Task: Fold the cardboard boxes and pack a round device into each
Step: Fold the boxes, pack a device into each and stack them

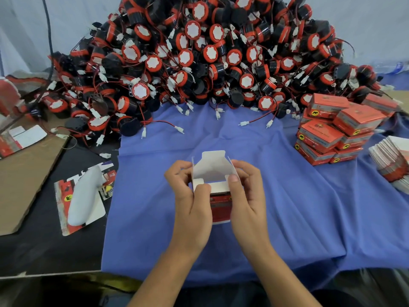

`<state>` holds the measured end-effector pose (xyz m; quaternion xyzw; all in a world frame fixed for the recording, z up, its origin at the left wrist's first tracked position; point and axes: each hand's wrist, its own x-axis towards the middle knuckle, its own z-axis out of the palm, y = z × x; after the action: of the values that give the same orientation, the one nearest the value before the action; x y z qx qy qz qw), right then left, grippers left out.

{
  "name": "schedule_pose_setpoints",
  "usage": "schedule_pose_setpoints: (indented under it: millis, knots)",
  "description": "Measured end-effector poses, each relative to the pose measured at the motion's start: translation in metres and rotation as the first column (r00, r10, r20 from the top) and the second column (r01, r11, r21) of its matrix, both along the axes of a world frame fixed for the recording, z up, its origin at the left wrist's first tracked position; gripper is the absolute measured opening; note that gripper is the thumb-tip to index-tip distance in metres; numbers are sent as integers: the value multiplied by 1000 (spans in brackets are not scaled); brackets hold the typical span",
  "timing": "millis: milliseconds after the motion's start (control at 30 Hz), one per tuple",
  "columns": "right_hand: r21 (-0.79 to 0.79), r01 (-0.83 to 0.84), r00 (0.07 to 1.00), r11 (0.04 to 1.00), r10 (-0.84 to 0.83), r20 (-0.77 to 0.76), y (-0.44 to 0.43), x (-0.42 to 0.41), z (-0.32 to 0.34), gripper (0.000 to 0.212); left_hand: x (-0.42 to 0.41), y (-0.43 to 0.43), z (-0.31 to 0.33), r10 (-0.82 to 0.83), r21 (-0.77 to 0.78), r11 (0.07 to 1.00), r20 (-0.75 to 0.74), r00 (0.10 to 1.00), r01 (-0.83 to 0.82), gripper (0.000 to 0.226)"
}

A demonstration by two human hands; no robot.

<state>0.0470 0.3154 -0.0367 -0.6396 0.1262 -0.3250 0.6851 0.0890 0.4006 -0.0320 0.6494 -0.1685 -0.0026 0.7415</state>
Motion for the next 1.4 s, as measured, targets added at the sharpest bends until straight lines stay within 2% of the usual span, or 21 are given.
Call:
schedule_pose_setpoints:
  millis: [167, 300, 367, 500, 600, 700, 800, 933, 1000, 1100, 1267, 1333, 1400]
  knots:
    - [106, 4, 1000, 994, -5, 8, 0, -2, 3, 20, -3, 4, -2, 8, 37, 999, 76, 997, -11, 34]
    - [113, -24, 1000, 993, 23, 10, 0, -1, 7, 15, -4, 8, -3, -31, 13, 999, 38, 999, 30, 4]
    - [122, -18, 1000, 992, 16, 17, 1, 0, 7, 16, -4, 9, -3, -21, -31, 999, 2, 1000, 21, 10]
    - [134, -11, 1000, 991, 12, -4, 2, 1, 6, 42, -5, 9, 1, -15, -27, 1000, -28, 999, 14, 17]
    - [90, -17, 998, 996, 22, -61, 1, 2, 9, 34, -5, 7, 2, -16, -62, 998, -48, 999, 13, 33]
    - [83, -27, 995, 996, 34, -95, 0, 1, 12, 27, -4, 5, 6, -2, -6, 1000, 37, 999, 3, 45]
    - [69, -63, 994, 996, 69, -85, -1, -2, 17, 19, -6, 4, 9, -45, -53, 998, 26, 999, 47, 41]
    - [73, -51, 998, 996, 54, -45, 2, -6, 21, 37, -6, 6, 13, -56, -80, 995, 50, 997, 59, 29]
    - [71, -58, 997, 996, 62, -44, 4, -7, 21, 31, -6, 5, 14, -43, -112, 993, 2, 999, 43, 23]
    - [94, -86, 996, 992, 89, -29, 1, -9, 16, 15, -6, 8, 12, -134, -175, 977, -77, 988, 119, 11]
    - [19, -107, 993, 994, 108, -53, 0, -11, 17, 33, -4, 14, 13, -159, -130, 980, -62, 985, 150, 28]
    - [-15, -92, 994, 996, 91, -60, 0, -12, 17, 35, 0, 17, 11, -115, -44, 993, -39, 993, 113, 29]
    - [-49, -95, 995, 994, 94, -27, 15, -9, 25, 32, 0, 3, 7, -143, 74, 986, -56, 988, 147, 34]
